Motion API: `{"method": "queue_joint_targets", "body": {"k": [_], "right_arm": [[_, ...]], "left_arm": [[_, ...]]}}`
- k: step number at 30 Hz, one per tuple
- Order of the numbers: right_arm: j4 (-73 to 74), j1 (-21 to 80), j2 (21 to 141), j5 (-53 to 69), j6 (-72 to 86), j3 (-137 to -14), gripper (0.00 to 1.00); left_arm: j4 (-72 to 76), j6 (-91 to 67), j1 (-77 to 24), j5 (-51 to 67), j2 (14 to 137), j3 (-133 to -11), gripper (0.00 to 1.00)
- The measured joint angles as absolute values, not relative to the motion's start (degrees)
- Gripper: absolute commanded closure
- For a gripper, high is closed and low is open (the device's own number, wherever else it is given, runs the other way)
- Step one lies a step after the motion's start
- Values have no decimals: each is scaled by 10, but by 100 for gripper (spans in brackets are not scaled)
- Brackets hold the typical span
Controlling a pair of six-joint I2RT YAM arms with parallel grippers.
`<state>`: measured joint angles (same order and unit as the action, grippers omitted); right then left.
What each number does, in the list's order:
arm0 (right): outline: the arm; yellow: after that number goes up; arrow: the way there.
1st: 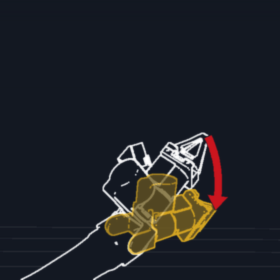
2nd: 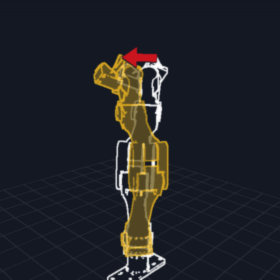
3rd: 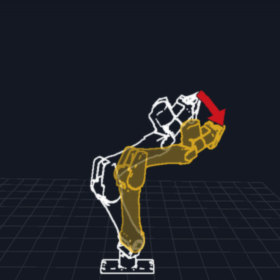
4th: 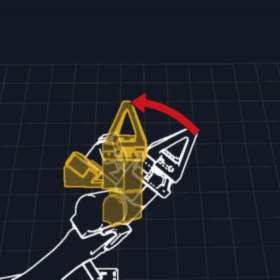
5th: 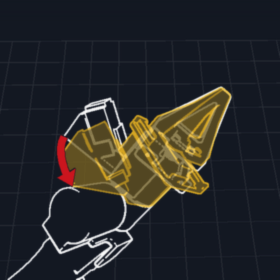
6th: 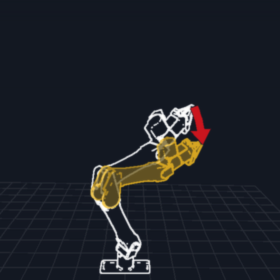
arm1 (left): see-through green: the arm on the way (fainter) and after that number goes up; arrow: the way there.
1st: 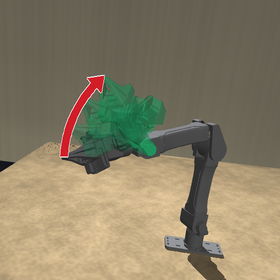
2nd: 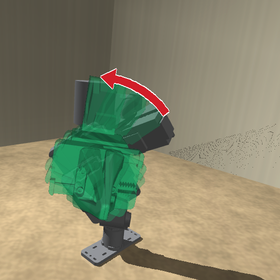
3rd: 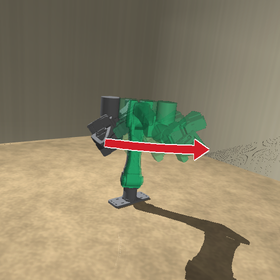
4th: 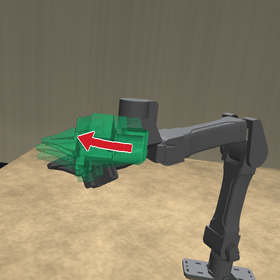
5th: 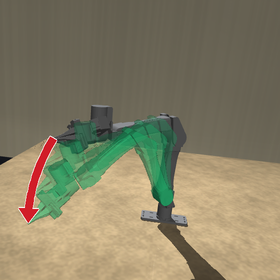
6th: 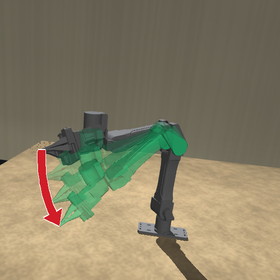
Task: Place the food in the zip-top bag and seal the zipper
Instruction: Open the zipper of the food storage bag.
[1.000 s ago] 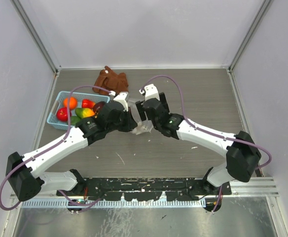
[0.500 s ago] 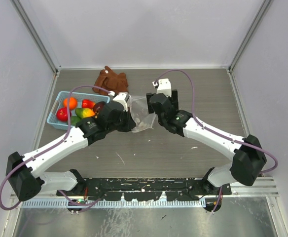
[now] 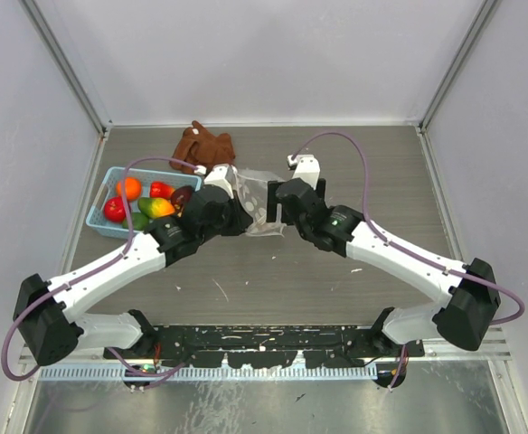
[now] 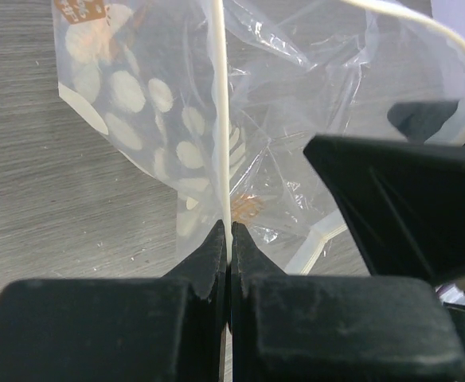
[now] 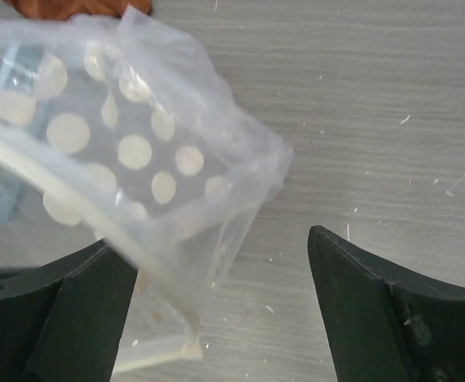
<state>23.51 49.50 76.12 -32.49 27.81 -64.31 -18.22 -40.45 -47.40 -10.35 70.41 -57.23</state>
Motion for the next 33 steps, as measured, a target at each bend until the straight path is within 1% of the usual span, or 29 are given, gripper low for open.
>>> {"method": "queue_joint_targets", "body": {"k": [7,12,15,16,17,19,23,25,27,29,31,33], "right_arm": [[256,526,761,-342,350,-623,14],[236,536,753,-357,386,-566,24],[216,537,746,-365,403,-536,28],[208,537,742,-366,406,-527,30],[192,537,736,-366,408,-515,35],[167,537,725,-365,409,-495,47],[131,537,718,-361,407,-480,65],[119,537,718,-361,406,-480,73],[110,537,718,-361,404,-480,82],[105,537,718,-361,400,-480,91],[103,537,718,-361,393,-480,97],[103,537,718,-360,388,-480,99]], "left_arm": [[-142,-434,-474,-116,707,-545,100],[-120,-455,-474,-118,707,-527,100],[-106,-467,-474,-118,707,-512,100],[-103,-471,-474,-118,707,-508,100],[-96,-475,-474,-119,707,-502,100],[-88,-484,-474,-120,707,-492,100],[-77,-496,-474,-120,707,-483,99],[-69,-503,-474,-120,707,-480,95],[-65,-505,-474,-120,707,-479,86],[-62,-508,-474,-121,707,-477,74],[-62,-512,-474,-123,707,-477,63],[-63,-512,-474,-128,707,-476,55]]}}
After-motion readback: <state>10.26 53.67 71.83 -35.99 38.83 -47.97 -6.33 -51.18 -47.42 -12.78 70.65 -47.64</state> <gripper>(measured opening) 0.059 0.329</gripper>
